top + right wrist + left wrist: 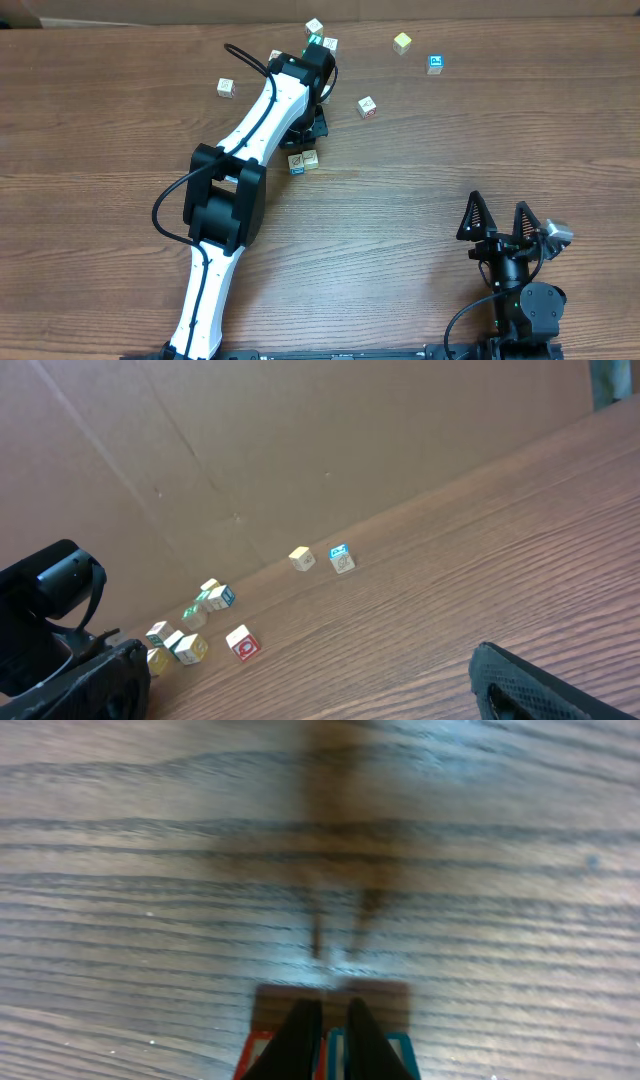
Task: Form a horizontal line
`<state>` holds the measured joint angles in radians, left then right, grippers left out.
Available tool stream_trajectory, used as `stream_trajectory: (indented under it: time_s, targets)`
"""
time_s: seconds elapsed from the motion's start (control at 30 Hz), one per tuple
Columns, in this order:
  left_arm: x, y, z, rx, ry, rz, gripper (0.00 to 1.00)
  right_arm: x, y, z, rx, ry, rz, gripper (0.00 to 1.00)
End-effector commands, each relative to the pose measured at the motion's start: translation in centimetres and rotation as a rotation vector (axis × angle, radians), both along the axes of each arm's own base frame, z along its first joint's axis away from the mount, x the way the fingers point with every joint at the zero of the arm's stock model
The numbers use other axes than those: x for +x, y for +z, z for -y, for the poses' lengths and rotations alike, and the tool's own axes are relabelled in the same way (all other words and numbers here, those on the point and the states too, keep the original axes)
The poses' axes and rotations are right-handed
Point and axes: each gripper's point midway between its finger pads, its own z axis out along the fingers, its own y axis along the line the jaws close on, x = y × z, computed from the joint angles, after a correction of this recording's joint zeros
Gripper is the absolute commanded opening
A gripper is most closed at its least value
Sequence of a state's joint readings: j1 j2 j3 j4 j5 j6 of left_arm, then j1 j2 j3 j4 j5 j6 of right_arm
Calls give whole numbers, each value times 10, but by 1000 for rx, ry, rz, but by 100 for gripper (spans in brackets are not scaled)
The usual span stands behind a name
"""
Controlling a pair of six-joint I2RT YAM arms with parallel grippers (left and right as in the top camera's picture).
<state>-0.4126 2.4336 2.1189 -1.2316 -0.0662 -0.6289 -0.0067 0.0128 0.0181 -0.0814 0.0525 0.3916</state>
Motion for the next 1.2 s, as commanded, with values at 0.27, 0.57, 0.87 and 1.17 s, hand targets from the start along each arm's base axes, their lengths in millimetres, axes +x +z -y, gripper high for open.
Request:
stream_trajectory:
  time_s: [0.27, 0.57, 0.87, 1.17]
  targets:
    - [-10, -1, 9, -27, -90, -38, 9, 0, -3, 3, -7, -12, 0, 100]
    - [-14, -1, 16, -22, -146, -47, 10, 0, -3, 3, -7, -12, 0, 100]
    - [-14, -1, 16, -19, -150, -45, 14, 0, -3, 3, -7, -12, 0, 100]
    - [26, 11, 9, -58, -107, 89, 18, 0, -3, 3, -7, -12, 0, 100]
